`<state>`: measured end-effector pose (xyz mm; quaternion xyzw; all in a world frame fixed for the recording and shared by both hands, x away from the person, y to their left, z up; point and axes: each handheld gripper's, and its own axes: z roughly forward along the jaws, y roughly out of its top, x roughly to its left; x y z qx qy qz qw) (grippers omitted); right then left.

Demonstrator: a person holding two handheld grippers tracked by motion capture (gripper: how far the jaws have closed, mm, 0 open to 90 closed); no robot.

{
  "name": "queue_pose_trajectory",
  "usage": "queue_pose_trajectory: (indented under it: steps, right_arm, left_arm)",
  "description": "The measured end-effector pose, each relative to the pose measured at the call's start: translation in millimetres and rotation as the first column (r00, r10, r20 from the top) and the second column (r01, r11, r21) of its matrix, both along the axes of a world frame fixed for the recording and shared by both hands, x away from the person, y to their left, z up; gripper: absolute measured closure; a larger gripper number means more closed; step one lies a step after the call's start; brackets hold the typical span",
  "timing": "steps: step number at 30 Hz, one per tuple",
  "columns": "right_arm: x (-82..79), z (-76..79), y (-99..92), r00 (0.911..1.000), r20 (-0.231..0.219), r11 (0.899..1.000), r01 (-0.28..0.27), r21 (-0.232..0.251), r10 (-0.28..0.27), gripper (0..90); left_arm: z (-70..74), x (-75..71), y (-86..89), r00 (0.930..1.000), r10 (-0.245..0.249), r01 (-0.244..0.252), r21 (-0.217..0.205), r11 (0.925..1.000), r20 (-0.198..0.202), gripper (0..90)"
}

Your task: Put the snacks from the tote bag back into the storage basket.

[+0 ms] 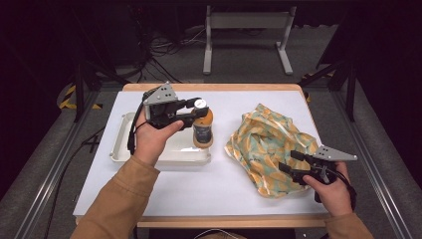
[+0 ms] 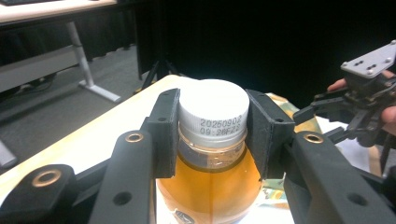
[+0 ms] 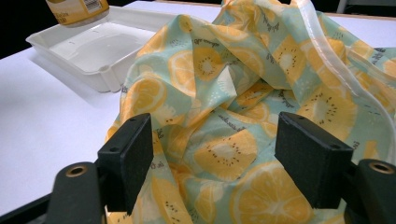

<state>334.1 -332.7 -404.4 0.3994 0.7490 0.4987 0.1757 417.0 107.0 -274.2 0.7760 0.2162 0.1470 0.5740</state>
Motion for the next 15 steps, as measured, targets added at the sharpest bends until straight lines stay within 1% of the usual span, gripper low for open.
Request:
queue_pose_trajectory:
  steps: [2,3,5,6,9,12,14,15]
  right_arm:
    - [0.2,-0.4,0.3,1.0000,0.000,1.000,0.001,0.001,-0.001,28.0]
    - [0.2,-0.4,0.4,1.0000,0.000,1.000,0.000,0.000,0.000,28.0]
    - [0.1,-0.4,0.4,1.0000,0.000,1.000,-0.001,0.000,0.001,28.0]
    - [0.1,-0.4,0.5,1.0000,0.001,1.000,-0.002,-0.001,0.002,27.9]
    - [0.4,-0.8,0.8,1.0000,0.002,1.000,-0.003,-0.003,0.003,27.9]
    - [0.2,-0.9,1.2,1.0000,0.001,1.000,-0.002,-0.003,0.002,28.0]
    - [0.2,-1.2,1.0,1.0000,0.001,1.000,-0.004,-0.004,0.004,27.9]
    - [0.2,-1.2,1.0,1.0000,0.001,1.000,-0.004,-0.004,0.004,27.9]
  left_arm:
    - [-1.2,-0.1,1.9,1.0000,0.006,-0.006,0.000,1.0000,-0.003,58.3]
    - [-4.2,-0.3,7.1,0.9996,0.028,-0.028,0.006,0.9996,-0.003,58.3]
    - [-5.6,0.4,9.1,0.9993,0.037,-0.037,0.008,0.9993,-0.002,58.3]
    - [-9.0,1.7,12.6,0.9982,0.059,-0.059,0.012,0.9982,-0.014,58.3]
    - [-12.5,2.0,14.3,0.9977,0.066,-0.066,0.013,0.9977,-0.012,58.3]
    - [-20.2,1.7,16.1,0.9974,0.071,-0.071,0.025,0.9971,-0.005,58.3]
    - [-25.8,2.1,16.6,0.9974,0.071,-0.071,0.020,0.9973,-0.007,58.3]
    - [-25.8,2.1,16.6,0.9974,0.071,-0.071,0.020,0.9973,-0.007,58.3]
